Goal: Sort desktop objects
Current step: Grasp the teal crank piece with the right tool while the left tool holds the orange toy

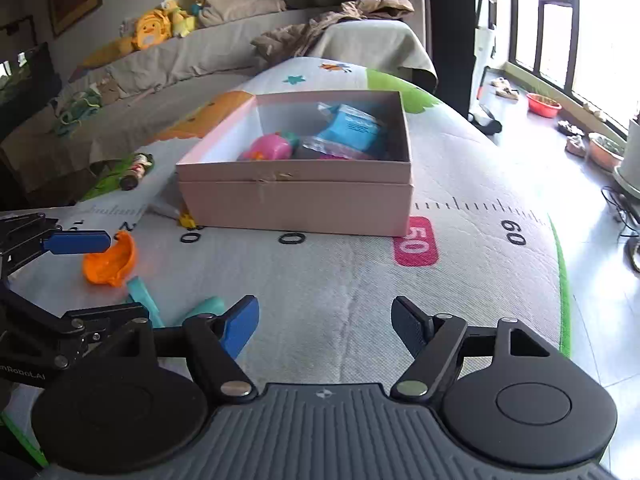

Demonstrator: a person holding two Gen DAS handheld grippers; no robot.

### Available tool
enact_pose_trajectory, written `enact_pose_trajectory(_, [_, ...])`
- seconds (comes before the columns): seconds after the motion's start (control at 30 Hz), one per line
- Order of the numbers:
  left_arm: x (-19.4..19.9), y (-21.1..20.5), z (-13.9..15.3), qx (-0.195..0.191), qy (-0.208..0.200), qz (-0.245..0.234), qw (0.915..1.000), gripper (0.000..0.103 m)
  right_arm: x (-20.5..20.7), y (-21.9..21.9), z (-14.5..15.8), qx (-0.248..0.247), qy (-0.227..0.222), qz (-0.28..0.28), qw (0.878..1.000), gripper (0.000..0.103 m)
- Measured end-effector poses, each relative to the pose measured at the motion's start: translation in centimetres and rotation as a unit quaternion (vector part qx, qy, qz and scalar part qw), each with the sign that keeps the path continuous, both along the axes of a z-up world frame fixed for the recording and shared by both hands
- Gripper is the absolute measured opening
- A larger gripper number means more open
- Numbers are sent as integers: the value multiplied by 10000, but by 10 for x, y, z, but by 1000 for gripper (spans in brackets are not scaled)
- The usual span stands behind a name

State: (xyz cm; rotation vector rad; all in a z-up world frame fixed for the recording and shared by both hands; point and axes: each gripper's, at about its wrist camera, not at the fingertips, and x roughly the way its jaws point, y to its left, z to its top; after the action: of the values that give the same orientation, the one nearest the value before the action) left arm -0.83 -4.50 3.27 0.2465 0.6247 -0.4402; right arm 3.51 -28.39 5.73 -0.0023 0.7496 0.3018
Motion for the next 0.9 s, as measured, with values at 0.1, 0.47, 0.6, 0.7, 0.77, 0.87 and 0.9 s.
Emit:
enact_pose_trajectory(0.1, [-8, 18, 1, 160, 25, 134, 9998, 96, -4, 14, 0, 167, 18, 355, 9992, 81])
enact_pose_trajectory(0.47, [13, 64, 1, -62, 395, 1357, 9899, 99, -14, 102, -23, -110, 192, 1175, 9928, 94])
enact_pose_trajectory(0.6, [19, 51, -5, -102, 457, 1197, 9917, 100, -17, 98, -25, -967, -268, 937, 9905, 93])
enact_pose_trajectory(0.7, [25, 41, -15, -67, 589, 1115, 9920, 100, -9, 71, -21, -1063, -230, 466, 9930, 94])
enact_pose_trajectory(0.77, [28, 38, -21, 9, 633, 1107, 9918, 100, -6, 54, -19, -1002, -171, 213, 9946, 93])
enact_pose_trajectory(0.87, [31, 40, -25, 161, 587, 1198, 9909, 100, -6, 38, -13, -427, 35, 213, 9989, 94])
enact_pose_trajectory(0.9, [31, 43, -25, 189, 576, 1242, 9904, 100, -7, 38, -11, -253, 83, 263, 9993, 94])
